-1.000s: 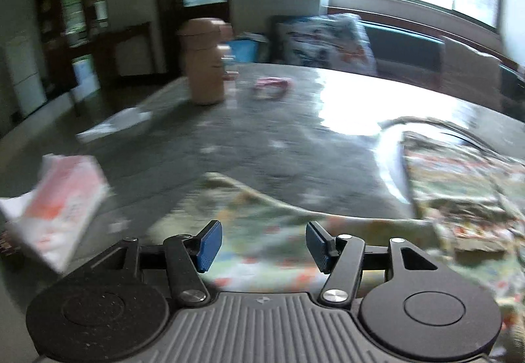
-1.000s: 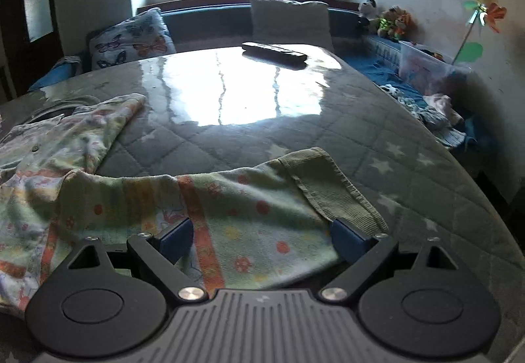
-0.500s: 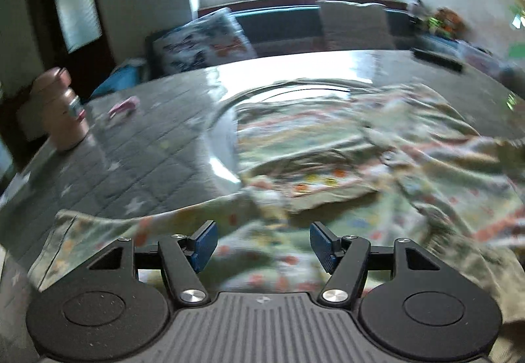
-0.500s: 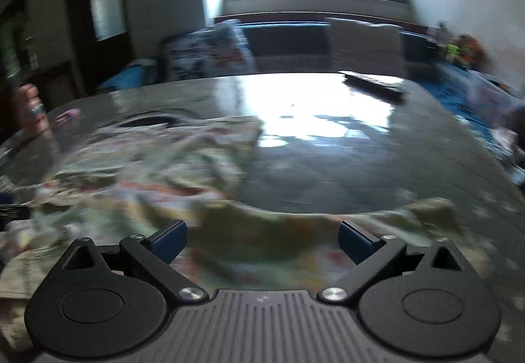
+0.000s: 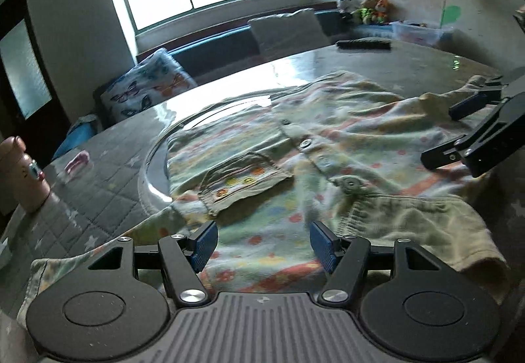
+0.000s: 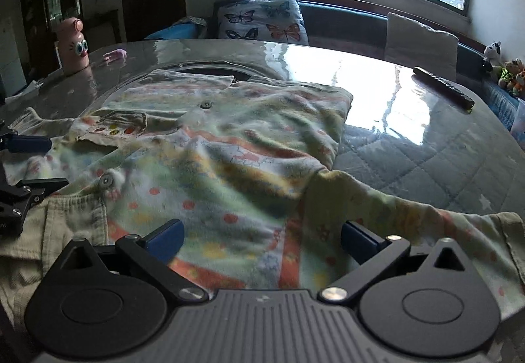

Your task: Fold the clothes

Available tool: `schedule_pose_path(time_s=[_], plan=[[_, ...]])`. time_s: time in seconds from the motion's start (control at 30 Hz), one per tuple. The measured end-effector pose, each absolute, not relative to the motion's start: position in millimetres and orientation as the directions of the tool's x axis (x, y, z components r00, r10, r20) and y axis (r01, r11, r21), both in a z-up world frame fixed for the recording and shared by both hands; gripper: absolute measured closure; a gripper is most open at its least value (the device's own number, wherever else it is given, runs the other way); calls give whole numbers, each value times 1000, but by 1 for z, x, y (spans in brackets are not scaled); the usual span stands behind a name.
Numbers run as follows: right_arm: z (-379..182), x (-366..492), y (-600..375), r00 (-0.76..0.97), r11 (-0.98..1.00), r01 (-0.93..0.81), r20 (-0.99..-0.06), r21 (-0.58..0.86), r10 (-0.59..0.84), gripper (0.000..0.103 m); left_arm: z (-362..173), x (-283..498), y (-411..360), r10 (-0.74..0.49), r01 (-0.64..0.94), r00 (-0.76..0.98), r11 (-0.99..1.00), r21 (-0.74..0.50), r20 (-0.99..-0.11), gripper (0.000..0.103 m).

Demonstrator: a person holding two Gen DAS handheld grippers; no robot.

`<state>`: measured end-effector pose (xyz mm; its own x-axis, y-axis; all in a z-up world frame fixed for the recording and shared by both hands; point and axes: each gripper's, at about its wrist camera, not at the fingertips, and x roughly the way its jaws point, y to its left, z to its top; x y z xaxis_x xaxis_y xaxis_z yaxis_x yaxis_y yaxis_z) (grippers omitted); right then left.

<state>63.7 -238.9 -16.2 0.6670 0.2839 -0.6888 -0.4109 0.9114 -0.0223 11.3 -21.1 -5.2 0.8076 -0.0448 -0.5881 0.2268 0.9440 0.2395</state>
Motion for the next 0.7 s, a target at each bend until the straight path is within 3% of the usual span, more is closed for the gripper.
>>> schedule_pose_path(time_s=[0.17,0.37,0.7], plan=[[-4,52,-231,656,887,-462,-675,-6,337,1,-4,10,-16,-55,220,808,951,216,-586,37],[7,35,-200,585,816,-575,-672,51,454,15,1,10,-3,-25,161,816,969,185,-578,37],[2,14,-156,450,700,-707,-700,100,555,64,6,6,6,-16,138,821,975,172,-570,37]])
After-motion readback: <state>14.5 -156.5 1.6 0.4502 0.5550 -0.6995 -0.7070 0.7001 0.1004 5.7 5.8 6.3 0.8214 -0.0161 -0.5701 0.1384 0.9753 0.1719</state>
